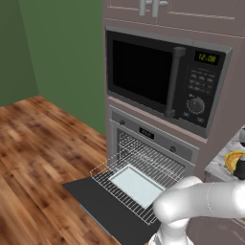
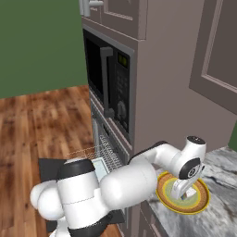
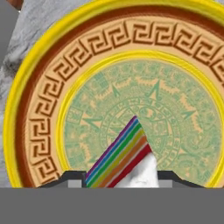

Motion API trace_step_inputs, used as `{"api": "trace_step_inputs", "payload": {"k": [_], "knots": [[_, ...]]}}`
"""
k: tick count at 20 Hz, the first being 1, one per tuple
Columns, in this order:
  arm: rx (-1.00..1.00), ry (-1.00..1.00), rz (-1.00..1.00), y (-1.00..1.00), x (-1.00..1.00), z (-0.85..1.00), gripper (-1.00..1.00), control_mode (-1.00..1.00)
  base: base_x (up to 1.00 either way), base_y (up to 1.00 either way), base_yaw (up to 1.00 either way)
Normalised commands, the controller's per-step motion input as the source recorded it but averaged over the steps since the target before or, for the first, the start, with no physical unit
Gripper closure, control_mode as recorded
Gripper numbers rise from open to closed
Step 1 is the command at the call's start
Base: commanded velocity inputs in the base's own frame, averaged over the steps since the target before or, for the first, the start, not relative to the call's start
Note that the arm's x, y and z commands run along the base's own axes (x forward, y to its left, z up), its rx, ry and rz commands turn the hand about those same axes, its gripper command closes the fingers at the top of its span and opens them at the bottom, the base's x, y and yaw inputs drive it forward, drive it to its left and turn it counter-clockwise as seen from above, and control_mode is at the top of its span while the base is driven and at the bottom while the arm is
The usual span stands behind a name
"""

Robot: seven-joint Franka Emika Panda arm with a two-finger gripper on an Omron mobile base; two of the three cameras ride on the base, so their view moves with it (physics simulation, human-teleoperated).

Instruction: Take the baked cake out of the oven and place it on the plate for cooling. Then close the oven door.

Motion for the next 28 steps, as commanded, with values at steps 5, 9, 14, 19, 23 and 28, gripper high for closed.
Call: {"api": "trace_step_inputs", "payload": {"k": [5, 9, 14, 19, 23, 28], "knots": [[0.02, 0.00, 0.00, 0.00, 0.00, -0.09, -1.00, -1.00, 0.00, 0.00, 0.00], [0.02, 0.00, 0.00, 0.00, 0.00, 0.00, -1.00, -1.00, 0.00, 0.00, 0.00], [0.00, 0.00, 0.00, 0.04, 0.00, 0.00, -1.00, -1.00, 0.00, 0.00, 0.00], [0.00, -0.07, 0.00, 0.17, -0.02, 0.24, -1.00, -1.00, 0.00, 0.00, 0.00], [0.00, -0.09, -0.01, 0.34, -0.08, 0.33, -1.00, -1.00, 0.00, 0.00, 0.00], [0.00, -0.06, -0.01, 0.33, -0.04, 0.25, -1.00, -1.00, 0.00, 0.00, 0.00]]}}
